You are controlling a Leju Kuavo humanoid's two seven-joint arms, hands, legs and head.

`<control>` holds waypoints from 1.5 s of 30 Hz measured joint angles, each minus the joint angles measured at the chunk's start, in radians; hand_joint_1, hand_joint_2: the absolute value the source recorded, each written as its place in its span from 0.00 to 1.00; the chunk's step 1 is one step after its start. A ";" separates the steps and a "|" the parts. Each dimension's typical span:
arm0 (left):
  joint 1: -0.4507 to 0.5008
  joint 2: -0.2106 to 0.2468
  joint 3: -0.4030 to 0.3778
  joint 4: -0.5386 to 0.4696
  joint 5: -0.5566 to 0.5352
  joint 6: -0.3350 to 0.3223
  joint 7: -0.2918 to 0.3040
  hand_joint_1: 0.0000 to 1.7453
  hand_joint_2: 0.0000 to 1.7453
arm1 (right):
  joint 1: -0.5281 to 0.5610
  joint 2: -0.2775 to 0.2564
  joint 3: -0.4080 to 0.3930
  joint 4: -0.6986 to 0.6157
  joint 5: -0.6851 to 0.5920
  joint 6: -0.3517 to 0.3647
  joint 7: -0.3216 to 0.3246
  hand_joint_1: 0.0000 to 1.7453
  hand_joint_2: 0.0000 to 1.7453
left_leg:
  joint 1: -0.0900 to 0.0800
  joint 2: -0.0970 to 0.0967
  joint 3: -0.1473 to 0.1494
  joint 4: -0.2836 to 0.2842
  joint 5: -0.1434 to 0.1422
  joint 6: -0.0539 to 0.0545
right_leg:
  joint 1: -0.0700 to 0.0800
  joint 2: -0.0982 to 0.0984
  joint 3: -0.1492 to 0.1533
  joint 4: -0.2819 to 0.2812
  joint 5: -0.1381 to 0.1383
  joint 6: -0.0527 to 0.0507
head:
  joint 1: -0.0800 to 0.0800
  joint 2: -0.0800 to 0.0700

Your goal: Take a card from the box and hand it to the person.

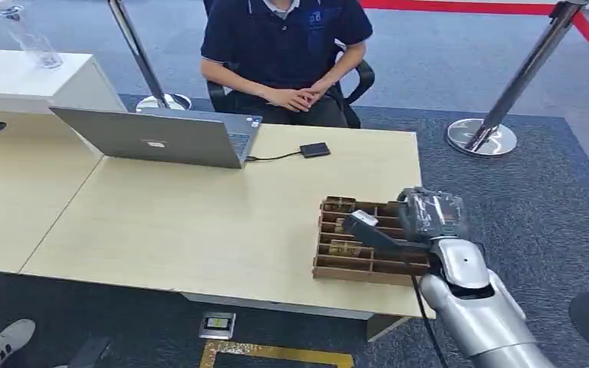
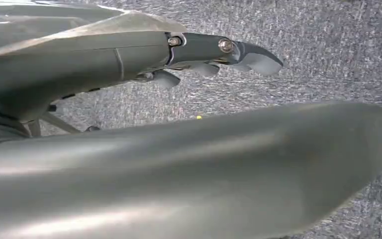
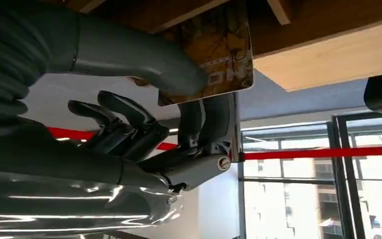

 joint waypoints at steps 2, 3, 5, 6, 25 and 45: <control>0.000 0.000 0.001 0.000 0.000 0.000 0.000 0.00 0.00 | 0.009 -0.004 0.000 -0.022 0.006 -0.005 0.002 1.00 1.00 | 0.000 0.000 0.000 0.000 0.000 0.000 | 0.000 0.000 0.000 0.000 0.000 0.000 | 0.000 0.000; 0.000 0.000 0.002 0.000 0.000 0.000 0.000 0.00 0.00 | 0.015 -0.007 0.000 -0.032 0.010 -0.005 0.003 1.00 1.00 | 0.000 0.000 0.000 0.000 0.000 0.000 | 0.000 0.000 0.000 0.000 0.000 0.000 | 0.000 0.000; 0.000 0.000 0.004 0.000 0.000 0.000 0.000 0.00 0.00 | 0.029 -0.014 0.001 -0.058 0.015 -0.005 0.003 1.00 1.00 | 0.000 0.000 -0.001 0.000 0.000 0.000 | 0.000 0.000 0.000 0.000 0.000 0.000 | 0.000 0.000; 0.000 0.000 0.008 0.000 -0.001 0.000 0.000 0.00 0.00 | 0.032 -0.017 0.001 -0.069 0.015 -0.005 0.003 1.00 1.00 | 0.000 0.000 0.000 0.000 0.000 0.000 | 0.000 0.000 0.000 0.000 0.000 0.000 | 0.000 0.000; 0.000 0.000 0.025 0.001 0.004 0.000 -0.006 0.00 0.00 | 0.033 -0.010 0.044 -0.286 -0.008 0.031 -0.089 1.00 1.00 | 0.000 0.000 0.000 0.000 0.000 0.000 | 0.000 0.000 0.000 0.000 0.000 0.000 | 0.000 0.000; -0.010 -0.012 0.026 0.002 -0.014 0.008 -0.013 0.00 0.00 | -0.380 0.295 0.087 0.136 -0.088 -0.012 -0.081 1.00 1.00 | 0.000 0.002 0.000 0.000 0.002 -0.001 | 0.000 0.000 0.000 0.002 0.001 -0.002 | 0.000 0.000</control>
